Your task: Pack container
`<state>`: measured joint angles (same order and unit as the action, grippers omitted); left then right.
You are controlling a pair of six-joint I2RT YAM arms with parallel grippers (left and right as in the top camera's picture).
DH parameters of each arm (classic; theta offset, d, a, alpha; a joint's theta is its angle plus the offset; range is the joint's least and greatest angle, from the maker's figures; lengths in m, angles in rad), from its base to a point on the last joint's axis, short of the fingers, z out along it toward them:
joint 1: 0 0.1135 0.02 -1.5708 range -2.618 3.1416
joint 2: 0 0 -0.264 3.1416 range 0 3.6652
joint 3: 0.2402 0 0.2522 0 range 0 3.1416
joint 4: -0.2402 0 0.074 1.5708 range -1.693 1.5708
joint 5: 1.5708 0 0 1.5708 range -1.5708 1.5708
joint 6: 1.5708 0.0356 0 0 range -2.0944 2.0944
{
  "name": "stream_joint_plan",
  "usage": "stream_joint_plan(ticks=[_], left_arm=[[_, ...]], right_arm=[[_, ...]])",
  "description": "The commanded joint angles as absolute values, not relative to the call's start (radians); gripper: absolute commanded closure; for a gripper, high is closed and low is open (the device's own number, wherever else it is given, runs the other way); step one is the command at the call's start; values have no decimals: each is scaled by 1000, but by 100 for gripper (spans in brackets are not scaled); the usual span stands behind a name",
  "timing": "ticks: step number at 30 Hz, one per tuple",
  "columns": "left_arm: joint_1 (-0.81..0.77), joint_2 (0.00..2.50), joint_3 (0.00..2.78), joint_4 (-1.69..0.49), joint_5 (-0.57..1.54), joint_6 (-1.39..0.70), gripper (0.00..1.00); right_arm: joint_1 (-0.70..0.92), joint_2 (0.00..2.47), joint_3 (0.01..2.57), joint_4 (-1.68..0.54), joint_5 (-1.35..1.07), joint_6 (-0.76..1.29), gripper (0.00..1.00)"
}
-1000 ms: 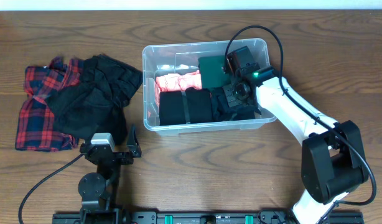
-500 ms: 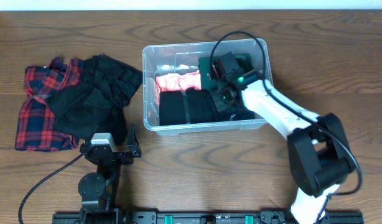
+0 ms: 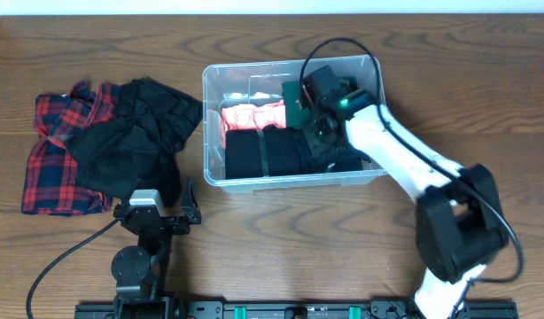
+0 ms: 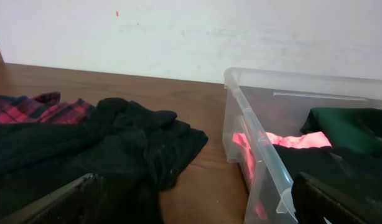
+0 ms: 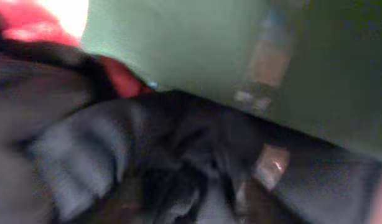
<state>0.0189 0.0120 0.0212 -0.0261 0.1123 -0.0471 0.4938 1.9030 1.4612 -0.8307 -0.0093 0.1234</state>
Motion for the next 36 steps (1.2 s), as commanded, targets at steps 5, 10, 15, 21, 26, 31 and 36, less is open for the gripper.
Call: stream_joint_plan(ticks=[5, 10, 15, 21, 26, 31, 36], left_arm=[[24, 10, 4, -60, 123, -31, 2], [24, 10, 4, -60, 123, -31, 2], [24, 10, 4, -59, 123, -31, 2], [23, 10, 4, -59, 115, -31, 2], [23, 10, 4, -54, 149, -32, 2], [23, 12, 11, -19, 165, -58, 2], [23, 89, 142, -31, 165, -80, 2]], right_arm=[[434, 1661, 1632, -951, -12, 120, 1], [280, 1576, 1634, -1007, 37, 197, 1], [43, 1576, 1632, -1076, 37, 290, 1], [-181, 1609, 1628, -1105, 38, 292, 1], [-310, 1618, 1623, -1108, 37, 293, 1], [-384, 1618, 1623, -1108, 37, 292, 1], [-393, 1618, 1623, -1108, 37, 291, 1]])
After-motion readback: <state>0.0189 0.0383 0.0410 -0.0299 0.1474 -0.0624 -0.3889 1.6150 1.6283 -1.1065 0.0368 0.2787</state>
